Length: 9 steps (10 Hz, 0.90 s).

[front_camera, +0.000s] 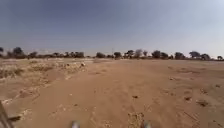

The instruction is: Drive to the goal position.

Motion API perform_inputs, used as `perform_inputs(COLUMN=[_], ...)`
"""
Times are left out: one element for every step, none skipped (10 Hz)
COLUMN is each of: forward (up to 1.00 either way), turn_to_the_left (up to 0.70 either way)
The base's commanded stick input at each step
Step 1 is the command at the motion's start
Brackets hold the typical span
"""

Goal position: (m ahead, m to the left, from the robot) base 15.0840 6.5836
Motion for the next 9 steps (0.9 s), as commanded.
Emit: perform_inputs(forward=[0.50, 0.50, 0.50, 0.50, 0.50, 0.50, 0.50, 0.50, 0.50], turn_to_the_left=[0.00, 0.00, 0.00, 0.00, 0.00, 0.00, 0.00, 0.00, 0.00])
